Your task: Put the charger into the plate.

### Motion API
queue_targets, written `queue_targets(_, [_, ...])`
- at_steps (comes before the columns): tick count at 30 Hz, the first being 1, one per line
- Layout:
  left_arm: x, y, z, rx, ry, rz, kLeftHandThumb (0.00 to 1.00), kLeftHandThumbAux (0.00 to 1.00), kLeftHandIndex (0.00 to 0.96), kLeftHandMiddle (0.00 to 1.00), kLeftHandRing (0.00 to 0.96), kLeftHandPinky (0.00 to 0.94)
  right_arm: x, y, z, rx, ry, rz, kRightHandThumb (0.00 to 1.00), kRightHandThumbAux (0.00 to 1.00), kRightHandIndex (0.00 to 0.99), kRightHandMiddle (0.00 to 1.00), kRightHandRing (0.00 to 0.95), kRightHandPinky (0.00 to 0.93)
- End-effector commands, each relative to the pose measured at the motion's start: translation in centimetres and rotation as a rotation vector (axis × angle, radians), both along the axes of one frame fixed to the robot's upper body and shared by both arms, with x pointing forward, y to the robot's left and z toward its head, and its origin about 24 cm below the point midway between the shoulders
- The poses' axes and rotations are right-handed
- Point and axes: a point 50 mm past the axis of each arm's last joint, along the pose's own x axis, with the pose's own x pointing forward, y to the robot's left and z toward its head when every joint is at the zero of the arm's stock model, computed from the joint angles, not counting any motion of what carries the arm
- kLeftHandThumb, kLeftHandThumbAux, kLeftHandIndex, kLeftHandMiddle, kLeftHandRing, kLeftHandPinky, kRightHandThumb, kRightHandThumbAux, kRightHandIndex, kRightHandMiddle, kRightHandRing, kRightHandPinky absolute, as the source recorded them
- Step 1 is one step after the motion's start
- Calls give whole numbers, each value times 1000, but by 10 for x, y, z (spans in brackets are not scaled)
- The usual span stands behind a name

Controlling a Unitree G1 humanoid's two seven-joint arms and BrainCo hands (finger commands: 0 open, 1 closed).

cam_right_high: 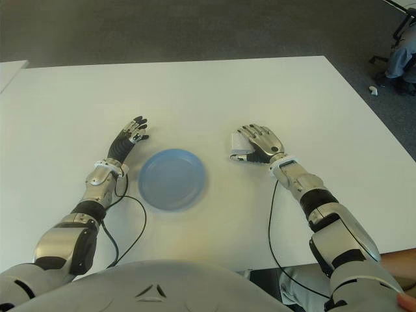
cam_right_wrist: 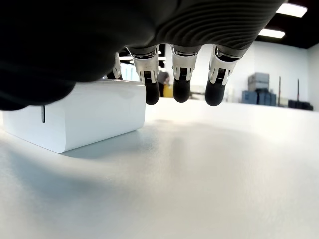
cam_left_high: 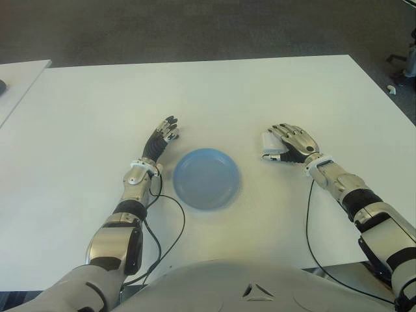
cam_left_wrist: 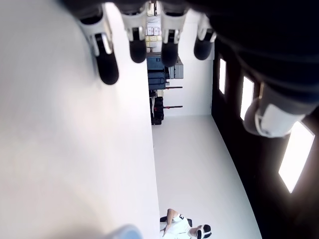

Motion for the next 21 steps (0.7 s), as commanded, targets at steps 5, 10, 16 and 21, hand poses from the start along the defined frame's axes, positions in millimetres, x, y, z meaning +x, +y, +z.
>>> queue_targets(5, [-49,-5,-50,-33,276,-16,0,483,87,104,87,100,-26,5,-35,-210,152,40,305,90,0,0,0,0])
queue_targets(10, [-49,-7,-50,-39,272,-15,0,476,93,111,95,110,-27,6,-37,-270,177,52,312,98,0,0,0,0])
queue_targets(16, [-48,-8,-49,-42,266,-15,0,469,100,117,100,117,-29,6,-37,-283,203,62,325,105,0,0,0,0])
queue_targets(21, [-49,-8,-49,-46,264,-15,0,463,102,121,103,118,-30,6,-37,-285,210,68,332,107,0,0,0,0])
